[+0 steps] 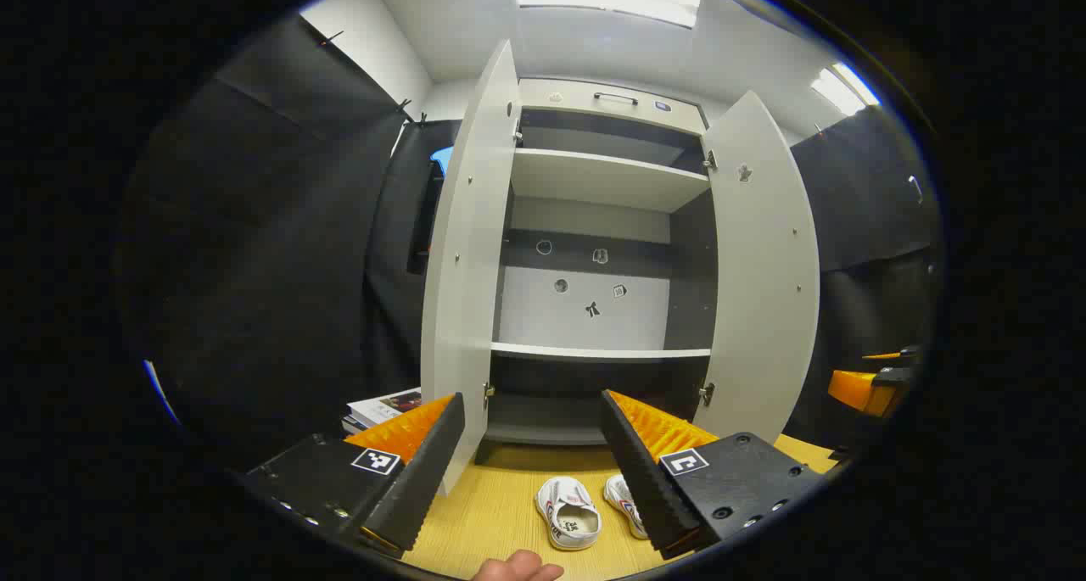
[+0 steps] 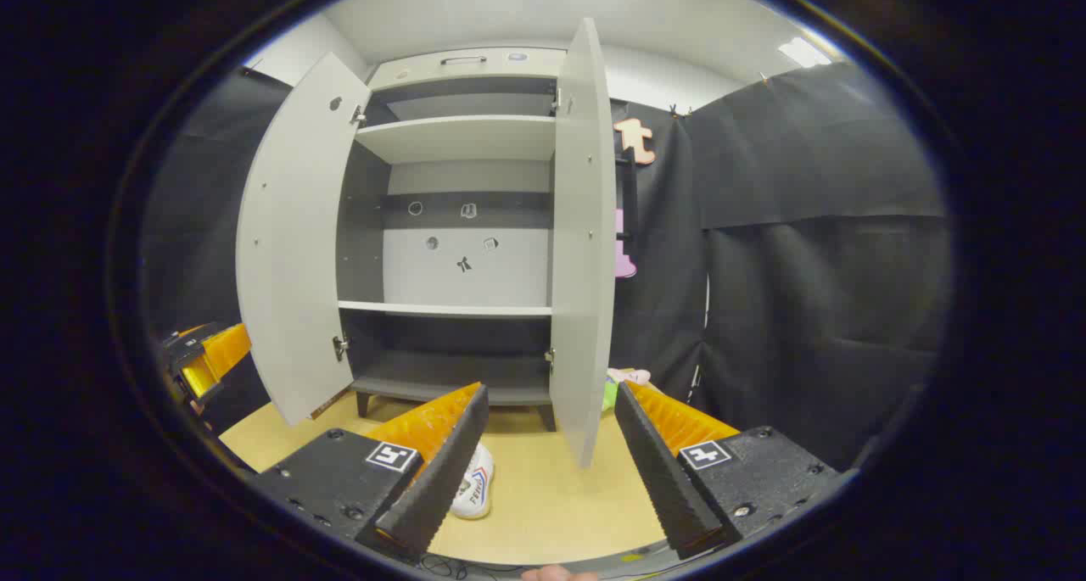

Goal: Grab one shoe with the right hand and put it into the shoe cabinet, grab the other shoe with the left hand and put it into the shoe cabinet; then close the right door with the right hand and the left door with the left hand.

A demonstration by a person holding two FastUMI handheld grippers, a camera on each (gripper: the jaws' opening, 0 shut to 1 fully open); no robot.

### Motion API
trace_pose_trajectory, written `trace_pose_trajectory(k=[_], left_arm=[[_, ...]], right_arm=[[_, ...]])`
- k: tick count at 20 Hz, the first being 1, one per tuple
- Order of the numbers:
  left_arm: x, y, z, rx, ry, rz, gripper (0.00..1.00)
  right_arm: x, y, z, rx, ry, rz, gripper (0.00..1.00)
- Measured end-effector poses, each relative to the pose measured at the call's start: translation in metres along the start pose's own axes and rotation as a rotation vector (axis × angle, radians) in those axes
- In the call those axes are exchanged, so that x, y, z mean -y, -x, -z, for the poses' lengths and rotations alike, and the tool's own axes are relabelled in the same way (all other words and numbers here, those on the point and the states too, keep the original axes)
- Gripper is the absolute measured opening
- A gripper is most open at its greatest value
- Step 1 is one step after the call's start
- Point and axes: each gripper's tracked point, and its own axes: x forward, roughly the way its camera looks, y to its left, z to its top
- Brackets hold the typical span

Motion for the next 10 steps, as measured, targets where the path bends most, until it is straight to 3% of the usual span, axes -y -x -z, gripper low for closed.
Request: trace_pose_trajectory(k=[10], left_arm=[[0.009, 0.001, -0.009, 0.023, -0.01, 0.032, 0.95]], right_arm=[[0.0, 0.005, -0.01, 0.037, 0.004, 0.0, 0.97]])
